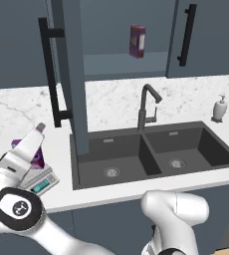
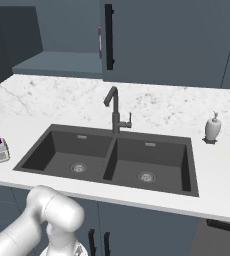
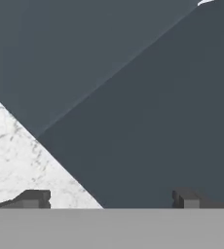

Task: Pick the cereal and place it on the digital scale for weighing, and close the cabinet.

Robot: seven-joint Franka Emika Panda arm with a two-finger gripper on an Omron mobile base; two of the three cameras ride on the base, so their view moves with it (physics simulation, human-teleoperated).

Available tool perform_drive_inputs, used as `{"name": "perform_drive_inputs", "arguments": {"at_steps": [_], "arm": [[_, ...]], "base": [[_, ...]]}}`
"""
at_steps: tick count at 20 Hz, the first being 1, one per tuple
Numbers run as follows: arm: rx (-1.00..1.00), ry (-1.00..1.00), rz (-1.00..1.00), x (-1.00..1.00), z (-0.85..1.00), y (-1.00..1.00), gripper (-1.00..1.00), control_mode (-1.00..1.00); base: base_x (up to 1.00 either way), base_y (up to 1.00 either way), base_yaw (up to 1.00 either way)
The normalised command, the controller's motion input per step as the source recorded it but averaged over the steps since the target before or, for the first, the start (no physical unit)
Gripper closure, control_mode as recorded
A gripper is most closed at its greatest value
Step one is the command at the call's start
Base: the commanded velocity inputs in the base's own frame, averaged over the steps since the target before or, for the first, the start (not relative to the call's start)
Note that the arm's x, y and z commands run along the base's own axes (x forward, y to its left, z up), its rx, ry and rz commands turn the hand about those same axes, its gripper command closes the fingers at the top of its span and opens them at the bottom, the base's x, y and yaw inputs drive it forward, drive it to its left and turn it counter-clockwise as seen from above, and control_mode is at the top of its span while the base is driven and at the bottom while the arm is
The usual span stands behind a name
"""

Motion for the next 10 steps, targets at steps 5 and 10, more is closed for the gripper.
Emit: {"name": "perform_drive_inputs", "arguments": {"at_steps": [5, 10], "arm": [[0.18, 0.0, -0.2, 0.38, 0.15, -0.26, -1.0, -1.0], [0.13, 0.0, -0.17, 0.12, 0.42, -0.42, -1.0, -1.0]], "base": [[0.0, 0.0, 0.0], [0.0, 0.0, 0.0]]}}
